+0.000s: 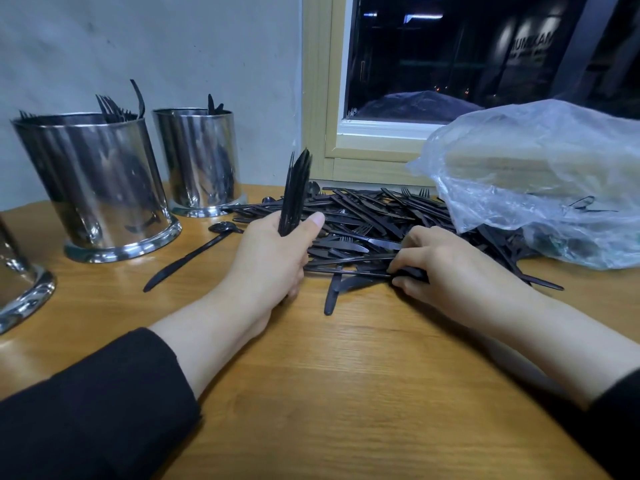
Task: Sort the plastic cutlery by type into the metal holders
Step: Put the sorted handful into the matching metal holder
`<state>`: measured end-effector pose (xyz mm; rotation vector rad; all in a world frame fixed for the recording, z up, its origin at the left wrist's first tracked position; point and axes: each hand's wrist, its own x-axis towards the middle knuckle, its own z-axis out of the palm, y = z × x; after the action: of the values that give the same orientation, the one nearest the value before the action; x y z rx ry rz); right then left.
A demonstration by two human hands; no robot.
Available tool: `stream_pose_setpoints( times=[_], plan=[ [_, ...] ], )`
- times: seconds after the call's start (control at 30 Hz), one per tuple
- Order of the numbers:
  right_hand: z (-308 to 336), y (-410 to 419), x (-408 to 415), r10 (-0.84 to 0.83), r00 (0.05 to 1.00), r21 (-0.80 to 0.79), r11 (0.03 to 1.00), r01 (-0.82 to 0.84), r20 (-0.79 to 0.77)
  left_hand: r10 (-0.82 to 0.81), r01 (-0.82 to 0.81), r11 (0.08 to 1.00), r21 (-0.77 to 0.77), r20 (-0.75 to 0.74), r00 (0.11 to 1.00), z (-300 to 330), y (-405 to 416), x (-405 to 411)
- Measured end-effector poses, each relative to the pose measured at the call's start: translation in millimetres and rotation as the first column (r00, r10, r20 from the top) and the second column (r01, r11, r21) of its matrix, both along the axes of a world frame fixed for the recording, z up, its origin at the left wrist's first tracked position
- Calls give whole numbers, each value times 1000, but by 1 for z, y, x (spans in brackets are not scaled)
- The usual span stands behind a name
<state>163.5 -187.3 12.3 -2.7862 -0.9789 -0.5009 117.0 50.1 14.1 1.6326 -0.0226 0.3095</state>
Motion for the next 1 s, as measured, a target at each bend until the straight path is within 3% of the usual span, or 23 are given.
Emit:
stream_pose_setpoints(
  times=[0.17, 0.37, 0.53, 0.67, 0.83, 0.93, 1.0],
  plan=[
    [8, 2, -7, 6, 999, 96, 995, -11, 54, -2, -1, 999, 45, 54, 999, 3, 0, -3],
    [18, 6, -25, 12, 985, 462, 884, 69, -171, 98, -92, 995, -47, 151, 984, 9, 4, -3],
    [20, 9, -29, 98, 959, 578, 813, 76, -264, 162, -147, 985, -92, 196, 967, 13, 8, -2],
    [23, 8, -27, 137, 945, 611, 788, 78, -298, 191, -188, 981, -39, 296, 936, 17, 9, -4],
    [24, 8, -29, 145, 955, 555, 832, 23, -258, 173, -300, 925, 233, 443, 879, 16, 10, -7],
    [25, 11, -31, 211, 953, 632, 775, -27, -218, -4, -143, 866, 480, 292, 956, 12, 6, -6],
    [26, 13, -32, 239, 954, 680, 731, -53, -183, -141, 45, 839, 542, 137, 980, 8, 4, -6]
  ],
)
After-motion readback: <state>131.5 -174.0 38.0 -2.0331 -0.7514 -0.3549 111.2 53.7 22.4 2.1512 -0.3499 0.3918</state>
